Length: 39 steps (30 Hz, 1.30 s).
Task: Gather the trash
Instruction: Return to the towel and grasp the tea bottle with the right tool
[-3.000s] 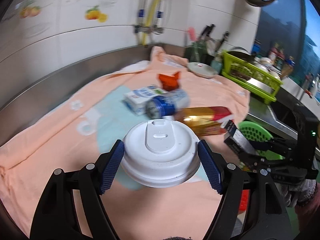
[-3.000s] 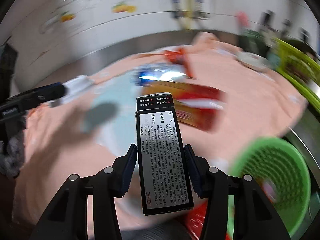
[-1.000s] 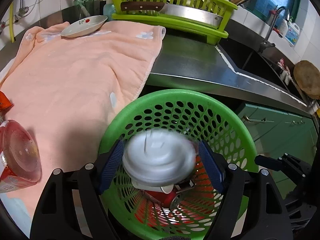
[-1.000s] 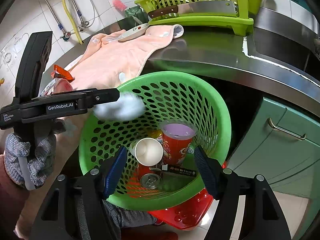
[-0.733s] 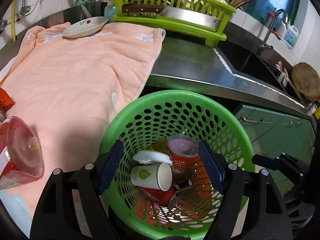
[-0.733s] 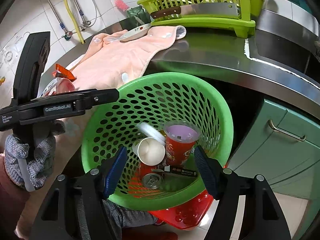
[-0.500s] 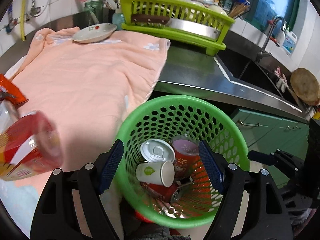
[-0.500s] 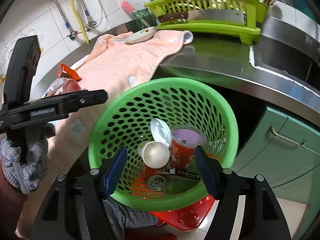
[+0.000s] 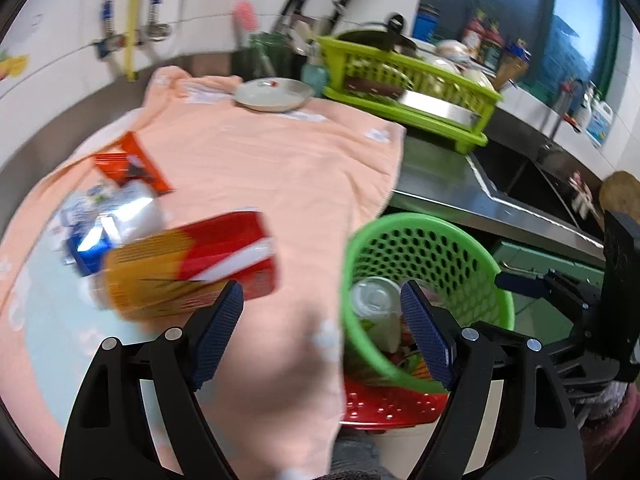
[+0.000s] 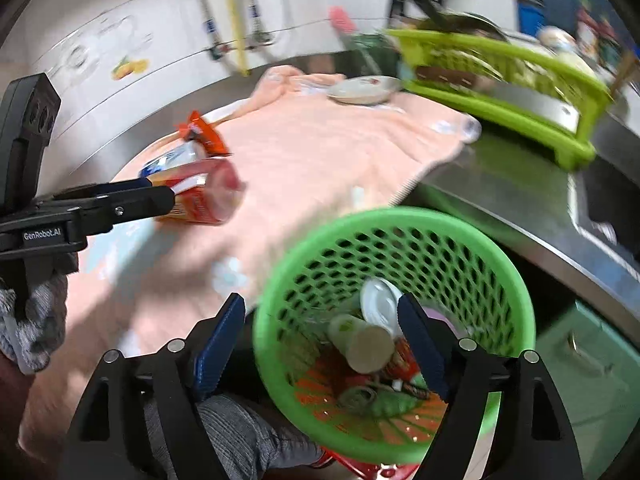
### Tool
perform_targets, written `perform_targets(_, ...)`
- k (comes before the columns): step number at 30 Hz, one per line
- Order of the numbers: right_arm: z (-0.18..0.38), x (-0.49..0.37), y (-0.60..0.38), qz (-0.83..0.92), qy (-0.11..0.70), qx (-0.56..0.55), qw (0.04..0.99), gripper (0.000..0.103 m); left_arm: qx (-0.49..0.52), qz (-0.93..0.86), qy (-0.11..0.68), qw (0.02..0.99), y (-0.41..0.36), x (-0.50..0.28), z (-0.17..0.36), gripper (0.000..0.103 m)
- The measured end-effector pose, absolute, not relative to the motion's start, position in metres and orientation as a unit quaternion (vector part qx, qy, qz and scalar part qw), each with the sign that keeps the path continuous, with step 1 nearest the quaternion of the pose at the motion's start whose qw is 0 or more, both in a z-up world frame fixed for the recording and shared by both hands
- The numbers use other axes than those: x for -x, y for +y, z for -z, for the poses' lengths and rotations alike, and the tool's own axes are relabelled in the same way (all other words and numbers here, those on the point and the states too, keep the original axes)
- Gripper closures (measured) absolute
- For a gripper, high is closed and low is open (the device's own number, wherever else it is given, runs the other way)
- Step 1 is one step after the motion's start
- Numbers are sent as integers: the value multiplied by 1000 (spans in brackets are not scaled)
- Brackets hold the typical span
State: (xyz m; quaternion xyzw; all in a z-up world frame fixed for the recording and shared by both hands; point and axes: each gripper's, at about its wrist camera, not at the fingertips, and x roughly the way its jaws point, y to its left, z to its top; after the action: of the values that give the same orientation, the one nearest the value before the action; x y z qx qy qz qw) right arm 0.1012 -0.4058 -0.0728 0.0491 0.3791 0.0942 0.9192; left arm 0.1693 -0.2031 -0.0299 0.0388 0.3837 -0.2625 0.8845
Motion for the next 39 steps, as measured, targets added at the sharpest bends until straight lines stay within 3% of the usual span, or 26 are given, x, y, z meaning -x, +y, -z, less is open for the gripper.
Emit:
perform_targets(9,48,-145,-342,-185,383,51,904,19,-22,207,375,903,-126,-173,14,20)
perform_targets(19,29,-204,-264,-293,384,172,858,17,-9,163,373,913,-64,-180,9,15)
perform_targets(39,92,-279,-173,-386,441,398,706,17,21,102,380,919,10,-195,20,14)
